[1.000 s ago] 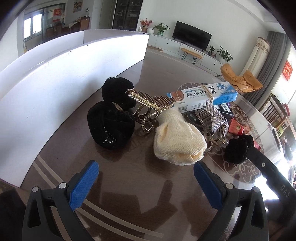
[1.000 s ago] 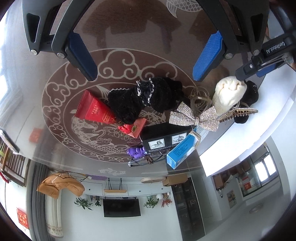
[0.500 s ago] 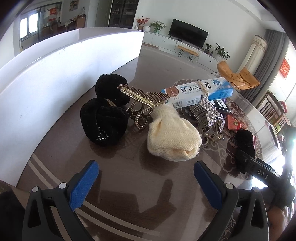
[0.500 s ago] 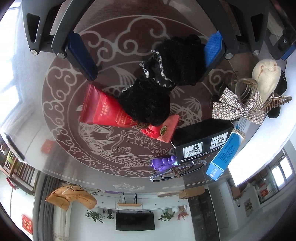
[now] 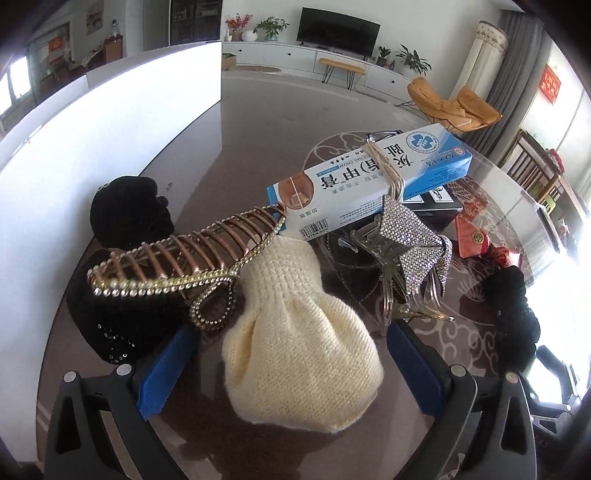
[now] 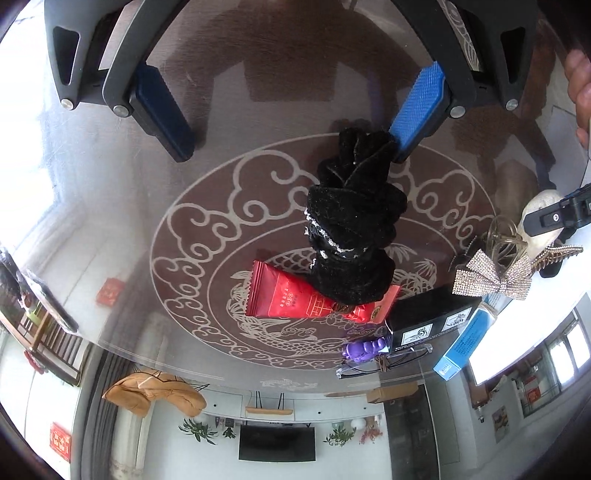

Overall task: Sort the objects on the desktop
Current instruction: 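Grasp the cream knitted beanie with the left tool while the right tool grasps the black fuzzy hair tie, then lift the beanie with the left tool while the right tool lifts the black hair tie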

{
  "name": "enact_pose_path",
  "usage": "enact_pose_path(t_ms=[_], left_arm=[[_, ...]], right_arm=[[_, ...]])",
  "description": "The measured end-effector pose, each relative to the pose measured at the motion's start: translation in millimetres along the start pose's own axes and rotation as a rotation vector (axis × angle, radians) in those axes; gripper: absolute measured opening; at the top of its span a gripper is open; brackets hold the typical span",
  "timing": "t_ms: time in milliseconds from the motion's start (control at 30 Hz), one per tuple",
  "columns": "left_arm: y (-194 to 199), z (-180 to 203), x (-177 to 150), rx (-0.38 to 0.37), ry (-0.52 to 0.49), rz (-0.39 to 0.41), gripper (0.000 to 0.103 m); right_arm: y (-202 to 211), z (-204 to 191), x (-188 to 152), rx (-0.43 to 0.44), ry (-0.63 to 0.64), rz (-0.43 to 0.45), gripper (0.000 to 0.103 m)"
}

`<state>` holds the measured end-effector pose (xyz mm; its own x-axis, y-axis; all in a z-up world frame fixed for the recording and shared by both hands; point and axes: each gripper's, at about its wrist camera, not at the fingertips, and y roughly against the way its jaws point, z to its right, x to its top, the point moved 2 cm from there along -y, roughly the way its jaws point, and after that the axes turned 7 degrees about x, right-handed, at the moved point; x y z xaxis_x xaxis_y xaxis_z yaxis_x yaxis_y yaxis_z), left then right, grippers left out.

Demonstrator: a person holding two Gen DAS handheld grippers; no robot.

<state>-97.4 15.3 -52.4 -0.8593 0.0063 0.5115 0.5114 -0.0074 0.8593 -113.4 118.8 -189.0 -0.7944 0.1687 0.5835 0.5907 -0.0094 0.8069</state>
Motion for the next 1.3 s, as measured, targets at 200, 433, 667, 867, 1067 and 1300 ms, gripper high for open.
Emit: enact_pose_path(t_ms=[200, 433, 667, 867, 1067, 1300], left_arm=[[9, 31, -14, -0.006, -0.209, 0.056, 0.079], [42, 30, -47, -0.117, -0.302, 0.027, 0.067], [45, 12, -19, -0.204, -0.147, 0.035, 0.080], [29, 26, 3, -0.124, -0.053, 0.051, 0.086], [32, 9, -14, -0.106, -0.095, -0.027, 0.087], [54, -26, -29, -0.117, -0.099, -0.017, 0.087]], right_arm=[[0, 0, 0, 0.000, 0.000, 0.000, 0.103], [0, 1, -1, 0.000, 0.000, 0.001, 0.103], [0, 1, -1, 0.000, -0.001, 0.001, 0.103], [0, 1, -1, 0.000, -0.001, 0.002, 0.103], [0, 1, -1, 0.001, -0.001, 0.002, 0.103], [1, -2, -4, -0.001, 0.000, 0.002, 0.103]])
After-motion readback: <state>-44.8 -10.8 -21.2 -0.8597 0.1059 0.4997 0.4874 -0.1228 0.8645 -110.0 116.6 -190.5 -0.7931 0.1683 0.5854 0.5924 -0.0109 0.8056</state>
